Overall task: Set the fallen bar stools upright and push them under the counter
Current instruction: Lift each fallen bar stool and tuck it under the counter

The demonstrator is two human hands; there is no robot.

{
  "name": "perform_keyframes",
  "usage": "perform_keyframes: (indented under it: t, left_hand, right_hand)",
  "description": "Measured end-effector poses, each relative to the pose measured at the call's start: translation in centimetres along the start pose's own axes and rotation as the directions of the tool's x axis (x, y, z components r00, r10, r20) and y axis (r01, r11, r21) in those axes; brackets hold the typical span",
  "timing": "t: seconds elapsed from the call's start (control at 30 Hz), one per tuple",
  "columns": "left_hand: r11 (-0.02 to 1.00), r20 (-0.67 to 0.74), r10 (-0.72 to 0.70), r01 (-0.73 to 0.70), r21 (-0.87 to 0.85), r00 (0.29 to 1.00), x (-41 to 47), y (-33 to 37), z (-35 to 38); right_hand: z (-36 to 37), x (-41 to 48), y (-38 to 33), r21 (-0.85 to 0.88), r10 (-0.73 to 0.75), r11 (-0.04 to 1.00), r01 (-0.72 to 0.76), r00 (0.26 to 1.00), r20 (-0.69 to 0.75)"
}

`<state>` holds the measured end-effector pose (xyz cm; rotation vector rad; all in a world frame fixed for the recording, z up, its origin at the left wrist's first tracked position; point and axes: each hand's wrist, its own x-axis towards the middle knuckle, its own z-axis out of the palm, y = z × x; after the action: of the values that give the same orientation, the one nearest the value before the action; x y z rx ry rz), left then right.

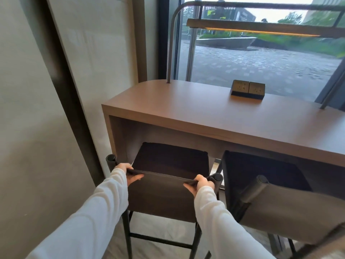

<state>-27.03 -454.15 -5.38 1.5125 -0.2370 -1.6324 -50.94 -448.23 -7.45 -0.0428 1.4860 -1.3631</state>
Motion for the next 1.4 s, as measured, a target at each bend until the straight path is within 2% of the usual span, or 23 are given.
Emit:
perform_keyframes:
  t: [0.2, 0.33, 0.5, 0.63, 0.73, 0.87, 0.93, 1.03, 1.13, 1.27, 1.4]
  left_hand:
    - [0.993, 0.018, -0.024, 0.026, -0.112, 1.000, 2.1, -1.3, -0.2]
    - [0.993, 0.057, -0.029, 0.035, -0.117, 0.998, 3.0, -1.1, 0.8]
    - [0.987, 0.086, -0.051, 0.063, -0.146, 0.995, 2.9, -0.9, 1.0]
    - [0.984, 0.097, -0.078, 0.092, -0.151, 0.992, 2.5, -1.0, 1.1]
    - [0.981, 0.106, -0.102, 0.118, -0.152, 0.989, 2.4, -1.1, 1.1]
    - [0.991, 0.148, -0.113, 0.123, -0.058, 0.982, 1.7, -1.5, 1.1]
    - [0.989, 0.200, -0.147, 0.138, 0.059, 0.969, 1.1, -2.3, 1.3]
    - [0.953, 0.335, -0.252, 0.172, 0.250, 0.908, -0.7, -3.8, 2.1]
    - [0.934, 0.405, -0.245, 0.103, 0.342, 0.881, -2.7, -5.0, 3.1]
    - [0.948, 0.504, -0.138, -0.033, 0.315, 0.853, -5.9, -6.8, 4.3]
    - [0.944, 0.621, -0.036, -0.177, 0.278, 0.783, -9.7, -9.2, 5.1]
  right_hand:
    - [0.4, 2.3, 0.3, 0.036, 0.002, 0.999, -0.001, 1.000, -0.012]
    - [0.7, 3.7, -0.6, 0.047, 0.008, 0.999, -0.008, 1.000, 0.000]
    - [0.4, 3.9, -1.1, -0.031, 0.064, 0.997, -0.064, 0.998, 0.019]
    - [0.1, 3.8, -1.2, -0.022, 0.055, 0.998, -0.054, 0.996, 0.066]
    - [-0.4, 3.5, -1.2, -0.082, 0.066, 0.995, -0.059, 0.994, 0.088]
    - [-1.1, 2.5, -1.3, -0.129, 0.071, 0.990, -0.055, 0.990, 0.122]
    - [-1.5, 1.6, -1.4, -0.141, 0.077, 0.988, -0.057, 0.987, 0.141]
    - [-2.5, -0.1, -1.7, -0.147, 0.096, 0.987, -0.068, 0.976, 0.194]
    - [-4.1, -2.3, -2.2, -0.115, 0.098, 0.991, -0.069, 0.958, 0.270]
    - [-7.7, -5.2, -3.1, -0.077, 0.006, 0.997, 0.019, 0.950, 0.313]
    - [-12.5, -8.4, -3.7, -0.084, -0.090, 0.989, 0.125, 0.936, 0.340]
